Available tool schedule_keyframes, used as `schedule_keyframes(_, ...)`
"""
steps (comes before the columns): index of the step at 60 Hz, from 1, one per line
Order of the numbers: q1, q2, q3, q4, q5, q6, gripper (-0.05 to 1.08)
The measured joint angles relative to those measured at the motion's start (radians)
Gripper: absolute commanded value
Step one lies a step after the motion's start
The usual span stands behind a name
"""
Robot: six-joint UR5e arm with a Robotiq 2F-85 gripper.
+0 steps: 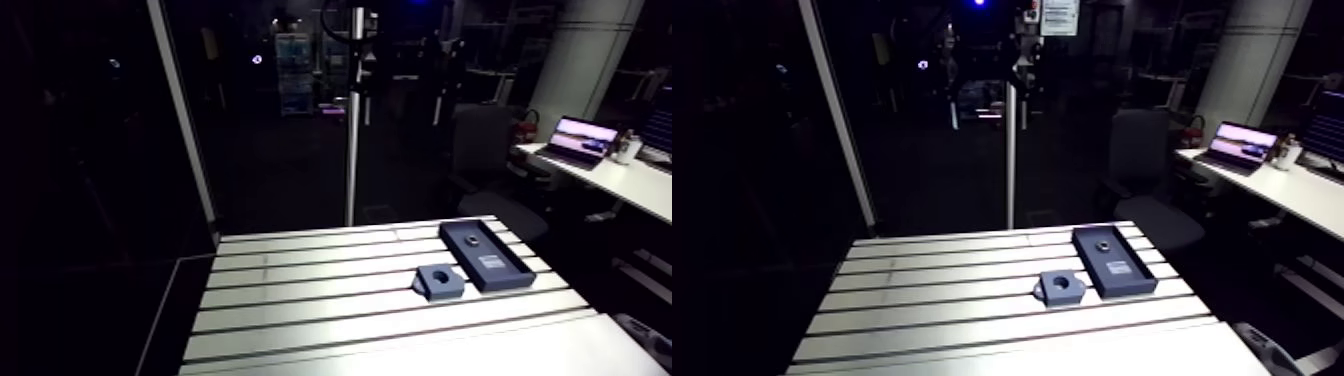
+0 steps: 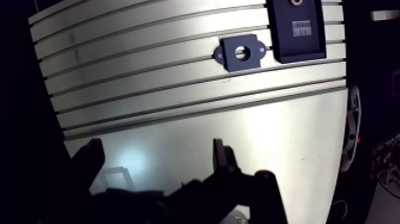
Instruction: Pick up the bearing and press it into the housing until flush.
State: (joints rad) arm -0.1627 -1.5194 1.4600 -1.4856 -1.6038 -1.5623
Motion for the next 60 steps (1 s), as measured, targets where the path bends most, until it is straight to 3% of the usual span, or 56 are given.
schedule_keyframes(47,0.031,0.020,-0.029,0.024,-0.008,-0.010,0.01)
schedule_keyframes(60,0.020,0.039,-0.030,0.013,-0.011,-0.095,0.01)
